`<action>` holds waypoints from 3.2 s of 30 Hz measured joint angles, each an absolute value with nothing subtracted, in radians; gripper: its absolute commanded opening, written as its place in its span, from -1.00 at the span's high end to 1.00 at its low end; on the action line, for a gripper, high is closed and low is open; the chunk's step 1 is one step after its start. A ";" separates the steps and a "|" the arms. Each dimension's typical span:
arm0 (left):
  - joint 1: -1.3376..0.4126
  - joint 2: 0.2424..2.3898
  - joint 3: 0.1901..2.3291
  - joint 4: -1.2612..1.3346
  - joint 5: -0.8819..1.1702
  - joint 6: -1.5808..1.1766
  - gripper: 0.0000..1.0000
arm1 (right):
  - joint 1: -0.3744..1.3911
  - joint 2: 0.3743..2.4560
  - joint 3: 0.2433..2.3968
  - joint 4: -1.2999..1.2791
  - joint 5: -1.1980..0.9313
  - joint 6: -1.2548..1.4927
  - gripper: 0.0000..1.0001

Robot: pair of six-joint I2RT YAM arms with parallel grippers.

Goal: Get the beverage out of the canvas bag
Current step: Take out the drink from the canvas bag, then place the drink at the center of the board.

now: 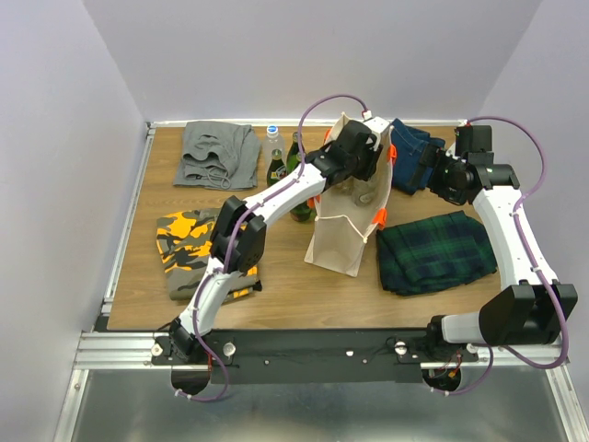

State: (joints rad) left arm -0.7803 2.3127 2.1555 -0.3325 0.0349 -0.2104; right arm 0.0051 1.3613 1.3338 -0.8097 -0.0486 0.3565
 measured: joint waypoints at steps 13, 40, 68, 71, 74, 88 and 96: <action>-0.784 2.289 2.173 -0.441 0.046 -0.204 1.00 | 0.005 1.361 1.334 -0.810 -0.049 0.357 -1.00; -0.788 2.211 2.199 -0.527 0.057 -0.183 1.00 | 0.006 1.361 1.334 -0.810 -0.049 0.357 -1.00; -0.789 2.012 2.216 -0.640 0.102 -0.157 1.00 | 0.005 1.361 1.334 -0.810 -0.050 0.358 -1.00; -0.791 1.987 2.219 -0.649 0.106 -0.153 1.00 | 0.006 1.361 1.334 -0.810 -0.050 0.358 -1.00; -0.791 1.962 2.225 -0.668 0.107 -0.148 1.00 | 0.005 1.361 1.334 -0.810 -0.050 0.358 -1.00; -0.793 1.832 2.231 -0.704 0.092 -0.123 1.00 | 0.006 1.350 1.322 -0.809 -0.051 0.358 -1.00; -0.793 1.723 2.196 -0.729 0.021 -0.113 1.00 | 0.005 1.350 1.321 -0.809 -0.060 0.358 -1.00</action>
